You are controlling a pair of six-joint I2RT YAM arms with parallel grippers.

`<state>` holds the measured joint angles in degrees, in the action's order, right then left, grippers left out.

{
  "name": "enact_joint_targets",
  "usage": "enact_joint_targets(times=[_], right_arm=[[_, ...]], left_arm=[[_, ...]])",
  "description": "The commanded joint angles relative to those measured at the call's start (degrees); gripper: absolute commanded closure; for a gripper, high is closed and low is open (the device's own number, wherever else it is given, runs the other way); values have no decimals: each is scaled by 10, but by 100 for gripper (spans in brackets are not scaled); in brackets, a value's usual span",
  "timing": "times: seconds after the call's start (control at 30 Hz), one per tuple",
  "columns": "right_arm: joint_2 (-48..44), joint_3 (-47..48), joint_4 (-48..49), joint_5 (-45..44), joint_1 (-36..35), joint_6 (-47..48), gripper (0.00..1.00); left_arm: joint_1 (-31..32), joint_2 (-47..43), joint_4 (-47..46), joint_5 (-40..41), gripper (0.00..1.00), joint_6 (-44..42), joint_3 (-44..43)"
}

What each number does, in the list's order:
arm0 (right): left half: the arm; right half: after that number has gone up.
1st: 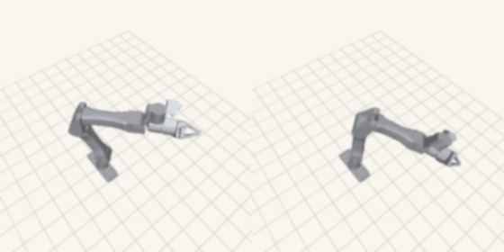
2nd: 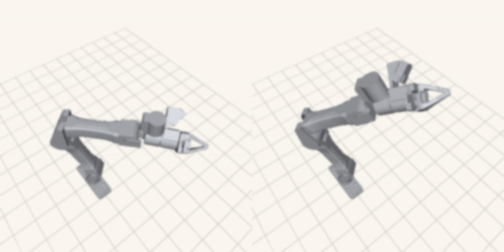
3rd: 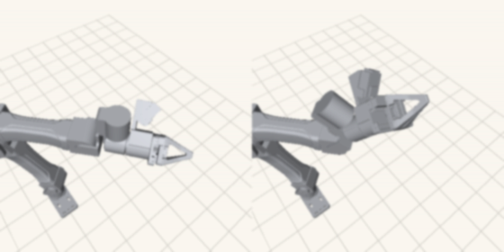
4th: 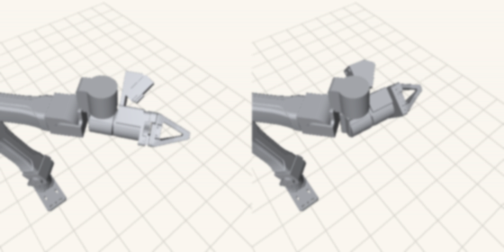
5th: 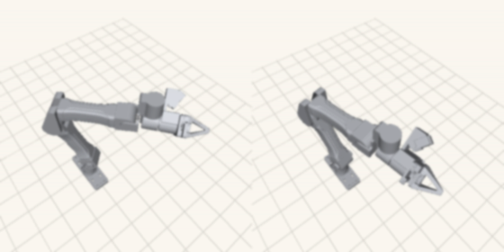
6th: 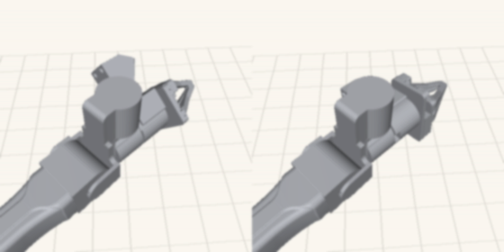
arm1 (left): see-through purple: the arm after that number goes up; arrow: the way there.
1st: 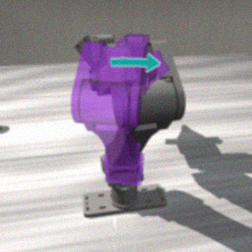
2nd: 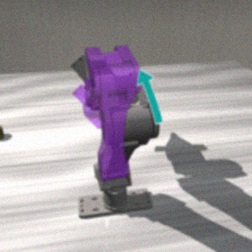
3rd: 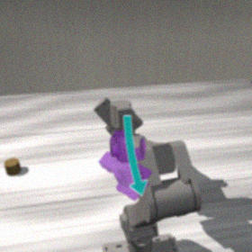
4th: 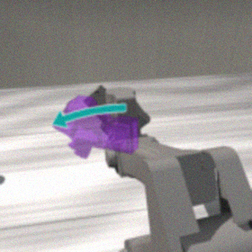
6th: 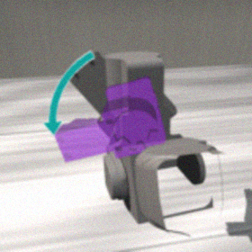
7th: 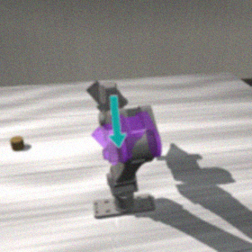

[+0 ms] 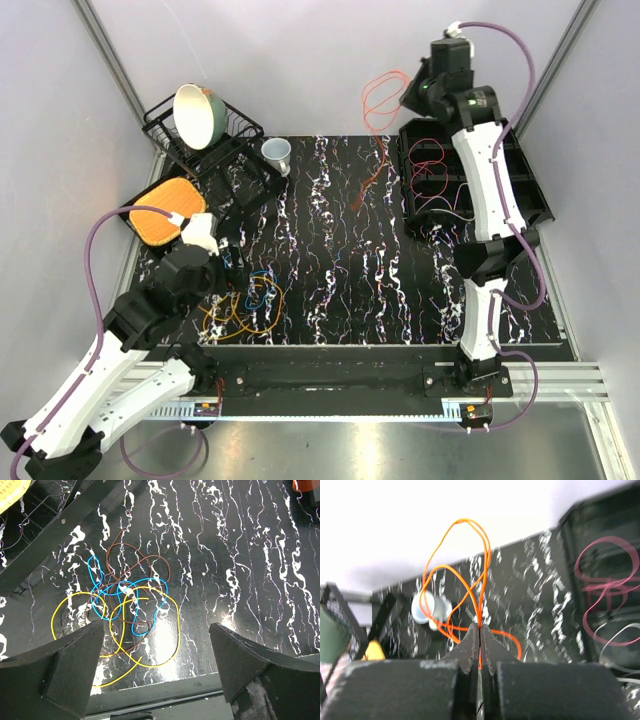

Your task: Untangle the cables

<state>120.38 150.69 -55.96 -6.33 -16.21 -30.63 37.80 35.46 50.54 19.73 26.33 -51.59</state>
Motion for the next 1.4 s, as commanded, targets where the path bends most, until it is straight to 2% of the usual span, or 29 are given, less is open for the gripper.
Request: enact_joint_targets(times=[0.0,0.2,0.67,0.8,1.1,1.37], right_arm=[[6,54,8,15,40,20,100],[22,59,66,14,88,32,100],[115,85,286,6,177,48,100],[128,100,338,25,194,19,100],[77,95,411,77,196,-14,100],[93,89,479,52,198,8,100]], left_arm=[[0,3,-27,13,10,-10,2],[0,6,-28,13,10,-12,3],[0,22,-28,16,10,-10,4],[-1,27,-27,19,10,-9,4],[0,35,-26,22,10,-7,4],[0,36,-25,25,10,-4,4]])
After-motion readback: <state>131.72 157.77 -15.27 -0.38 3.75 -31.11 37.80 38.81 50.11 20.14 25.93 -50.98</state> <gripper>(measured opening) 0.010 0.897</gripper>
